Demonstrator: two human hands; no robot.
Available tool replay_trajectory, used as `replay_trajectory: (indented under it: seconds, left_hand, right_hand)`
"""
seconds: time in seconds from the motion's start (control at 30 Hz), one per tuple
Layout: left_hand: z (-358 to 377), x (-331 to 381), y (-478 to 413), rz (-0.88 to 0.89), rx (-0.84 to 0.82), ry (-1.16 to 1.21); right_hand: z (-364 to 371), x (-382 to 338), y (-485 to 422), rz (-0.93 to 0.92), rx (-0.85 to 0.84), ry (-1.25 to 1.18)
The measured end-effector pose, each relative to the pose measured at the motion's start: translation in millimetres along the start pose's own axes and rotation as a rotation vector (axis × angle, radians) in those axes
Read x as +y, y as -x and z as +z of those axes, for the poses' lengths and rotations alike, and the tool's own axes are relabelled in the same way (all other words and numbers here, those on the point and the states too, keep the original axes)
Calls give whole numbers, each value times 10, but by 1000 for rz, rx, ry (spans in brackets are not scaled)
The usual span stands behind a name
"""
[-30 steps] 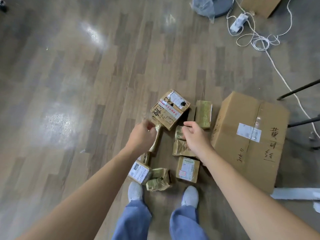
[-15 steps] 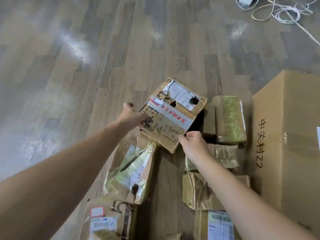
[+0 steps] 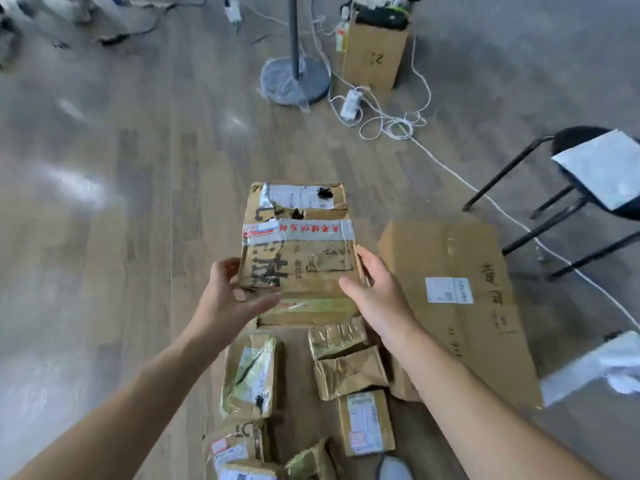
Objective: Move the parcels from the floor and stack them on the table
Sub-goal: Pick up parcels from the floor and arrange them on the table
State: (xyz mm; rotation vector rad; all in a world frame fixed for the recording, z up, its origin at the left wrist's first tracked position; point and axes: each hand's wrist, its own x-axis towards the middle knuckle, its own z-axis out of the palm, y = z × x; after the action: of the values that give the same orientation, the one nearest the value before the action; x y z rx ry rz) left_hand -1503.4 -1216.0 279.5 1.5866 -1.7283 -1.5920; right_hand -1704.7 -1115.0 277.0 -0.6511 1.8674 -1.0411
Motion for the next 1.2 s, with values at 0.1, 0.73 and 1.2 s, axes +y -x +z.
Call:
replay_trajectory:
  seconds: [0.1,0.73,1.2]
  left_hand:
    - [-98,966,664,101,-114,-64]
    - [2109,4410,4464,775,-665,36]
    - [4281,4829,6985,717,-991,311]
  right_hand:
    - [-682,-924,905,-46,73,57]
    - [-4105,-2021,5995,-287,877,16]
    - [-6190,-841,8458,-146,1267,161]
